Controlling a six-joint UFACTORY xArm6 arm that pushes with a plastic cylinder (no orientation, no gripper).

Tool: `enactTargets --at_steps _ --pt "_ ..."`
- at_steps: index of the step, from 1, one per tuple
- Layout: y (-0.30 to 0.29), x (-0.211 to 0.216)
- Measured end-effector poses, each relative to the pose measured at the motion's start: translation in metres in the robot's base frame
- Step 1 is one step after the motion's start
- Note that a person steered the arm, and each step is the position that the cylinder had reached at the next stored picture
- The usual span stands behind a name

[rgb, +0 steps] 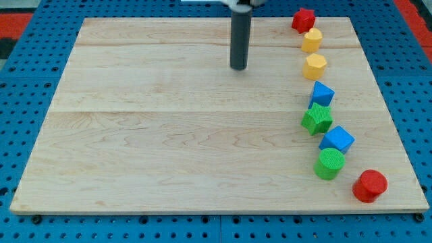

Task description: Push the yellow blocks at the center of the board

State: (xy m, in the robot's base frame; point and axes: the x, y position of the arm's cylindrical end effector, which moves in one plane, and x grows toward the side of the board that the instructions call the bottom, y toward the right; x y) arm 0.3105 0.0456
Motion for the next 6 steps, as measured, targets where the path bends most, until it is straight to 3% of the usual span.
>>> enactTargets --at_steps 2,3,4,6 --pt "0.026 -0.106" --pt "0.057 -0.09" --pt "0.054 -0.057" --pt "0.073 -0.028"
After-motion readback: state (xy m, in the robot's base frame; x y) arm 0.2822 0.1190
